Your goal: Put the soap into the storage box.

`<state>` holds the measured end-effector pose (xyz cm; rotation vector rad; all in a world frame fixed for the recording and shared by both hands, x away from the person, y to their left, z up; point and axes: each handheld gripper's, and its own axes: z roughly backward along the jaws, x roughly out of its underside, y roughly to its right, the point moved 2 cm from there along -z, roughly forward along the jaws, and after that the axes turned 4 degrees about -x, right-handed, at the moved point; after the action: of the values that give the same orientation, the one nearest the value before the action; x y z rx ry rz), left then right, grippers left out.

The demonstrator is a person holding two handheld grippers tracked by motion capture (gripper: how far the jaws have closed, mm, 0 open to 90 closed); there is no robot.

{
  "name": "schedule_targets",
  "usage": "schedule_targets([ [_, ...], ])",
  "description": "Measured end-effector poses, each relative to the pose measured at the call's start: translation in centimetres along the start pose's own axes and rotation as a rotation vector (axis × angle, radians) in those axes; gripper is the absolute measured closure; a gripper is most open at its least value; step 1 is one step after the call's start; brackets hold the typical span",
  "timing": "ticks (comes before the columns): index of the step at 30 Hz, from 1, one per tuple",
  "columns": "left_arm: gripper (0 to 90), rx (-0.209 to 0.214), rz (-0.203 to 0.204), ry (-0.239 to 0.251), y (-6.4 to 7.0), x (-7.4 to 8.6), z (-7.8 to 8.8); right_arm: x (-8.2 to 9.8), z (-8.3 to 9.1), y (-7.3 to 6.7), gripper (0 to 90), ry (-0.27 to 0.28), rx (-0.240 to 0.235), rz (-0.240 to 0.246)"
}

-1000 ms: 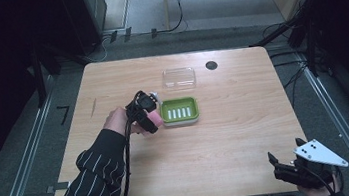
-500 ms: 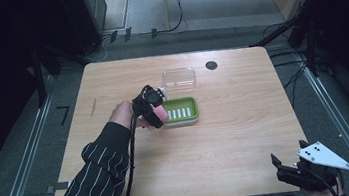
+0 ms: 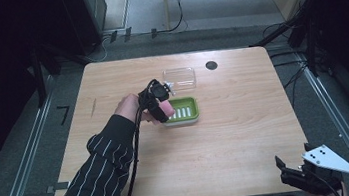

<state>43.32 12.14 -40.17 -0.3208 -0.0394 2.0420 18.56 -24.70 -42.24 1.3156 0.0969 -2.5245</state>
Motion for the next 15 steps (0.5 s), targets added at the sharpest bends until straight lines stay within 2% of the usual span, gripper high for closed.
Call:
schedule_targets([
  [9,38.6,-0.001,-0.040,0.002,-0.1,-1.0,-0.2,0.3,0.3,0.2,13.5,-0.005,0.014,-0.009],
  [15,38.6,-0.005,-0.088,0.007,-0.1,-1.6,-0.4,0.4,0.4,0.3,13.5,-0.006,0.015,-0.010],
])
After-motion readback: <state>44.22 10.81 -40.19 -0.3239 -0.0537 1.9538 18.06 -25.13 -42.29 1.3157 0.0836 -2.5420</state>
